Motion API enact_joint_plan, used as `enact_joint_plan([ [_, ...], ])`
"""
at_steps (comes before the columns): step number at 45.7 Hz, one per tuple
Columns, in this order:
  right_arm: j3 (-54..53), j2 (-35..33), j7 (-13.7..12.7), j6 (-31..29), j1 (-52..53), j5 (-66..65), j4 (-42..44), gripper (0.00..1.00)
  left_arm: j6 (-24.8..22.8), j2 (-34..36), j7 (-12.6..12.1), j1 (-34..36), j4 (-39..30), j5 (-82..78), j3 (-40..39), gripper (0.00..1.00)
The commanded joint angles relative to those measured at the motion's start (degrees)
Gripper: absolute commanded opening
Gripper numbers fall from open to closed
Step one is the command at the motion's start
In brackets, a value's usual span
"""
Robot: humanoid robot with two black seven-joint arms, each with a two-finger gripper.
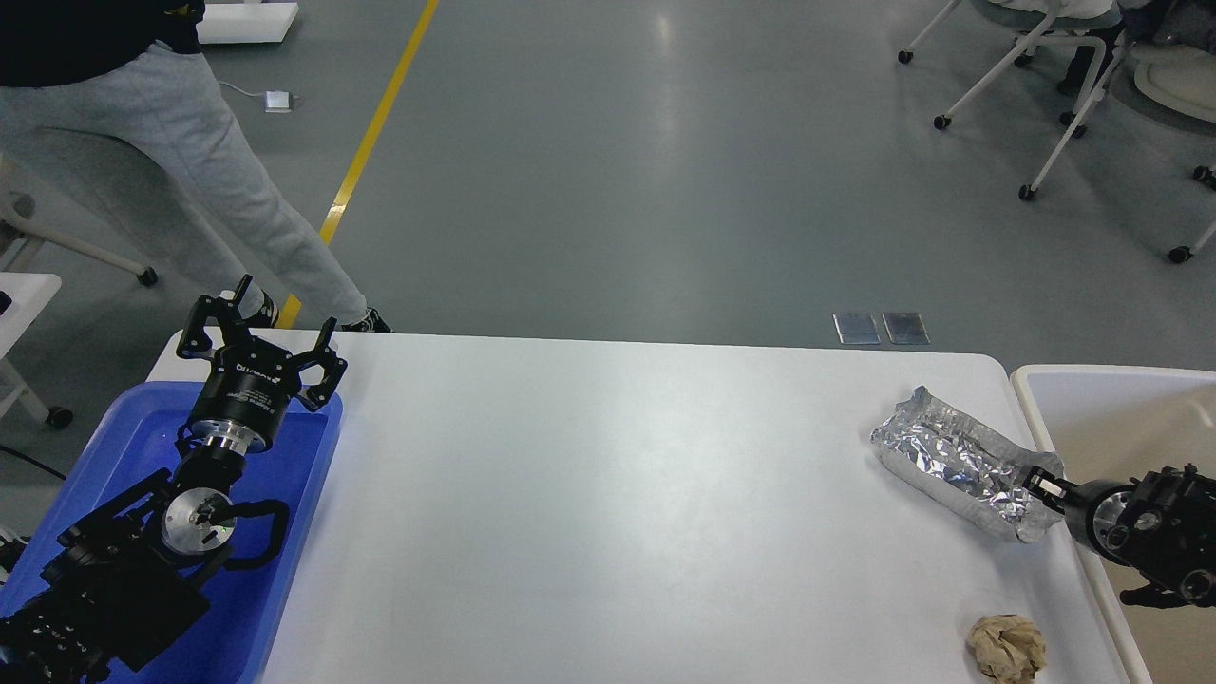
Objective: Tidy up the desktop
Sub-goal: 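Lower the right gripper to the foil package's near end and grasp it, then lift the foil package with the right gripper and carry it over the bin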
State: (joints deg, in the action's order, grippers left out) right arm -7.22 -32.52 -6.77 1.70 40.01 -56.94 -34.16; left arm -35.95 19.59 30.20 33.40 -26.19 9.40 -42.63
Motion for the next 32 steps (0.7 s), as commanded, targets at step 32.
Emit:
enact_joint_plan([
  [32,-0.25,-1.92,3.78,0.15,0.86,0.86,-5.12,0.0,-0.08,-0.07,-0.05,0.0,0.0,0.0,0.0,1.0],
])
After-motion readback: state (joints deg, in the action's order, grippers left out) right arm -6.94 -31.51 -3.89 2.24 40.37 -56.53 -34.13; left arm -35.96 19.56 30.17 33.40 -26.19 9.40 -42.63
